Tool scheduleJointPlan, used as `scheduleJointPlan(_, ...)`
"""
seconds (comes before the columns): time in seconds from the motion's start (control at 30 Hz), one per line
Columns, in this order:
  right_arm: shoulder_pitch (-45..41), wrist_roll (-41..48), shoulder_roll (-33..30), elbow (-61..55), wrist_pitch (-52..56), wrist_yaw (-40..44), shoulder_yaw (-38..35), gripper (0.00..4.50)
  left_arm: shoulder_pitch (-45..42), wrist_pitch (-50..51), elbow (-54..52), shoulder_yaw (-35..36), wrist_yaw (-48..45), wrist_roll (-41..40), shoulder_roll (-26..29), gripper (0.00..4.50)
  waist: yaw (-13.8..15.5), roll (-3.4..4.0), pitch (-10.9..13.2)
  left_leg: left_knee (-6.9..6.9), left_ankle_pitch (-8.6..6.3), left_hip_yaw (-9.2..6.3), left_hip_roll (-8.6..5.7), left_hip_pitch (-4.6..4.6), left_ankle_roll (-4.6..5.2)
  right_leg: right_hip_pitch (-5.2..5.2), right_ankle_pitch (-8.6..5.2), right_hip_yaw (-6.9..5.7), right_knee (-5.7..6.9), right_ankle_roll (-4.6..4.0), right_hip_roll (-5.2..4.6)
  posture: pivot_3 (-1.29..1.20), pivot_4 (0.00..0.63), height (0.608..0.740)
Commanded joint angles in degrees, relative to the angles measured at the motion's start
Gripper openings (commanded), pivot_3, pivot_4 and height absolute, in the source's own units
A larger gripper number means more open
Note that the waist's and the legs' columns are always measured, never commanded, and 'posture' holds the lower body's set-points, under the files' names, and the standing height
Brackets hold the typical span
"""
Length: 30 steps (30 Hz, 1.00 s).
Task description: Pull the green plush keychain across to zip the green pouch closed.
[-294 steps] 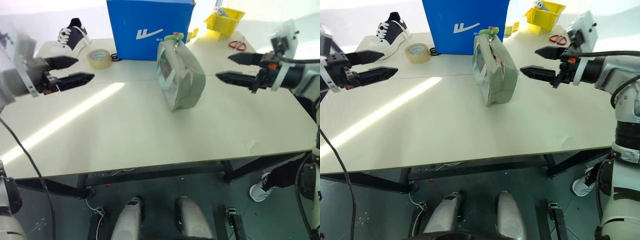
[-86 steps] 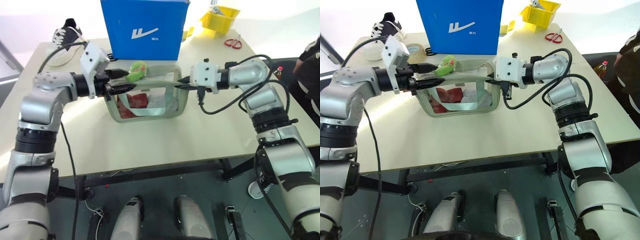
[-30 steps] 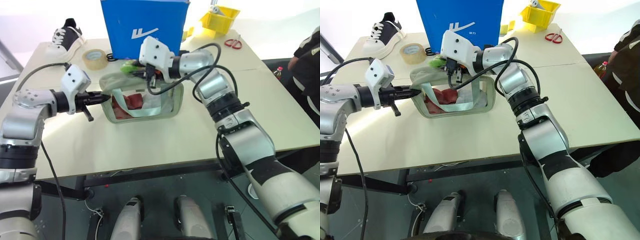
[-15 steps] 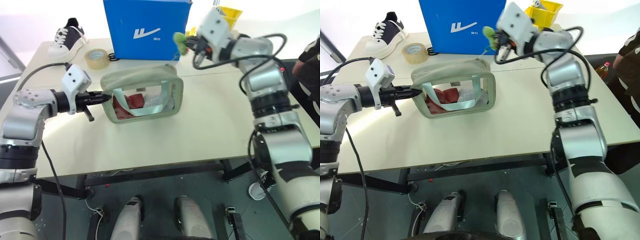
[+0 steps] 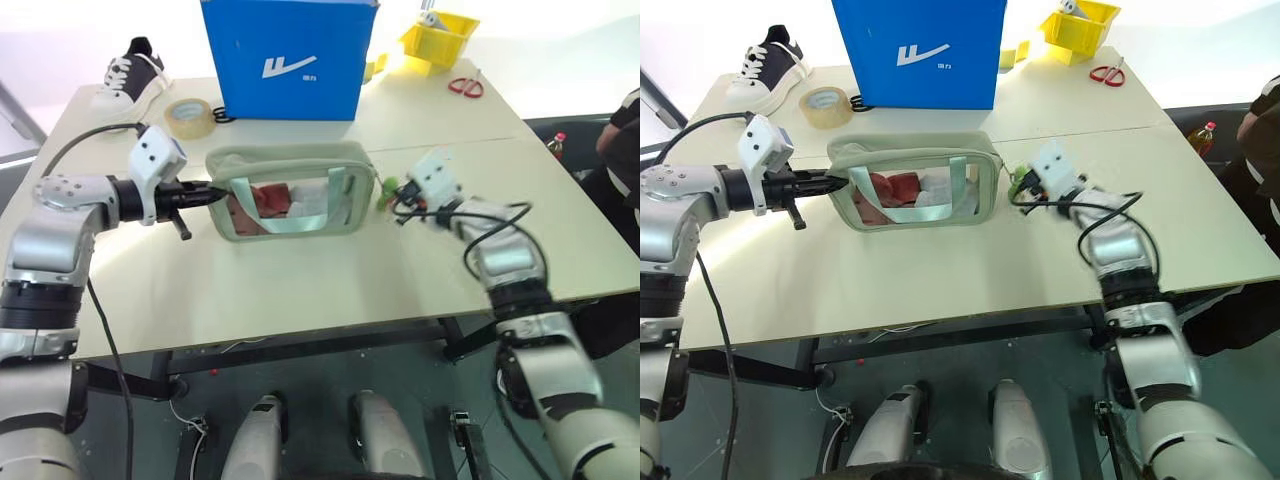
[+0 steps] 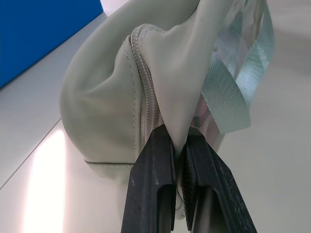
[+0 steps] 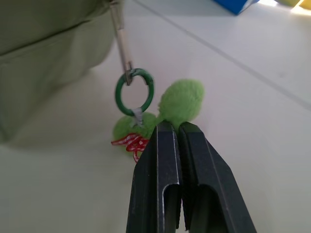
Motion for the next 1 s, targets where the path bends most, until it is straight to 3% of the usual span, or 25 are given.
scheduleJointPlan(0.03, -0.16, 0.66, 3.17, -2.59, 0.96, -1.32, 0.99, 0.03, -1.60, -1.27, 0.33, 0.60, -0.23, 0.70, 0.41, 0.00, 0.09, 0.00, 0.00, 0.00, 0.00, 0.00, 0.00, 0.00, 0.00, 0.00, 0.00, 0.00, 0.00, 0.00, 0.00, 0.00, 0.150, 0.740)
scheduleJointPlan(0.23, -0.31, -0.18, 3.56, -2.78, -0.11, -0.15, 2.43, 0.03, -1.43, -1.55, 0.32, 0.86, -0.27, 0.82, 0.38, 0.00, 0.20, -0.03, -0.02, 0.02, 0.00, -0.01, -0.01, 0.00, 0.00, 0.03, 0.00, -0.01, -0.01, 0.00, 0.00, 0.00, 0.150, 0.740)
scheduleJointPlan(0.27, -0.57, 0.47, 2.95, -3.03, 0.26, 0.66, 1.86, 0.47, -1.15, -1.64, 0.21, 1.00, -0.23, 0.79, 0.48, 0.00, 0.20, -0.03, -0.02, 0.02, 0.00, -0.01, -0.01, 0.00, 0.00, 0.03, 0.00, -0.01, -0.01, 0.00, 0.00, 0.00, 0.150, 0.740)
scheduleJointPlan(0.33, -1.29, 0.92, 1.13, -3.40, 0.65, 1.96, 1.00, 0.91, -0.57, -1.60, -0.28, 1.29, -0.13, 0.64, 0.62, 0.00, 0.21, -0.03, -0.02, 0.02, 0.00, -0.01, -0.01, 0.00, 0.00, 0.03, 0.00, -0.01, -0.01, 0.00, 0.00, 0.00, 0.150, 0.740)
scheduleJointPlan(0.47, -3.39, -0.08, -4.52, -2.90, -0.53, 3.83, 0.32, 2.86, 0.30, -1.55, -1.03, 1.70, 0.22, 0.59, 0.86, 0.00, 0.21, -0.02, -0.01, 0.02, 0.00, -0.01, -0.01, 0.00, 0.00, 0.03, 0.00, -0.01, -0.01, 0.00, 0.00, 0.00, 0.150, 0.740)
scheduleJointPlan(0.53, -3.86, 1.93, -9.28, -3.60, -2.28, 10.17, -0.42, 3.85, 0.50, -1.40, -1.21, 2.11, 0.36, 0.47, 1.03, 0.00, 0.25, -0.02, -0.01, 0.02, 0.00, -0.01, -0.01, 0.00, 0.00, 0.03, 0.00, -0.01, -0.02, 0.00, -0.01, 0.00, 0.150, 0.740)
scheduleJointPlan(0.57, -4.18, 3.27, -11.68, -3.71, -3.21, 13.72, -1.01, 3.85, 0.56, -1.51, -1.26, 2.32, 0.36, 0.39, 1.08, 0.00, 0.25, -0.02, -0.01, 0.02, 0.00, -0.01, -0.01, 0.00, 0.00, 0.03, 0.00, -0.01, -0.03, 0.00, -0.01, 0.00, 0.150, 0.740)
scheduleJointPlan(0.67, -4.69, 7.64, -16.23, -4.87, -3.78, 22.64, -2.44, 3.91, 0.80, -2.50, -1.10, 2.81, 0.68, 0.54, 1.05, 1.07, 0.28, -0.02, -0.01, 0.02, -0.01, 0.00, -0.01, -0.01, 0.01, 0.03, -0.01, -0.01, -0.05, 0.01, -0.01, 0.00, 0.150, 0.740)
scheduleJointPlan(0.77, -4.97, 12.64, -18.91, -10.54, -0.14, 30.15, -3.04, 3.91, 0.25, -0.75, -1.01, 4.20, -0.46, -1.49, 1.55, 2.55, -0.03, -0.01, -0.01, 0.01, -0.02, 0.00, 0.00, 0.01, 0.03, 0.05, -0.01, -0.02, -0.04, 0.01, -0.01, 0.00, 0.150, 0.740)
scheduleJointPlan(0.87, -6.13, 15.45, -19.36, -15.08, 3.04, 31.67, -3.65, 3.91, 0.02, 5.04, -2.86, 7.52, -2.62, -6.25, 3.67, 4.13, -0.05, -0.01, -0.01, 0.02, -0.03, 0.00, 0.03, 0.03, 0.05, 0.05, -0.01, -0.02, -0.03, 0.01, 0.01, 0.00, 0.150, 0.740)
scheduleJointPlan(0.9, -6.53, 16.27, -19.29, -16.33, 4.24, 31.78, -3.87, 3.91, 0.03, 7.00, -3.32, 8.72, -3.15, -7.75, 4.48, 4.43, 0.01, -0.01, 0.00, 0.02, -0.03, 0.00, 0.03, 0.02, 0.05, 0.04, -0.01, -0.02, -0.03, 0.01, 0.01, 0.00, 0.150, 0.740)
scheduleJointPlan(1.0, -7.56, 18.67, -19.57, -19.83, 7.84, 32.33, -4.24, 3.91, 0.73, 10.10, -3.76, 10.81, -3.68, -9.09, 7.74, 4.43, 0.20, -0.01, 0.00, 0.03, -0.04, 0.00, 0.02, 0.01, 0.04, 0.04, -0.01, -0.02, -0.04, 0.02, -0.01, 0.00, 0.150, 0.740)
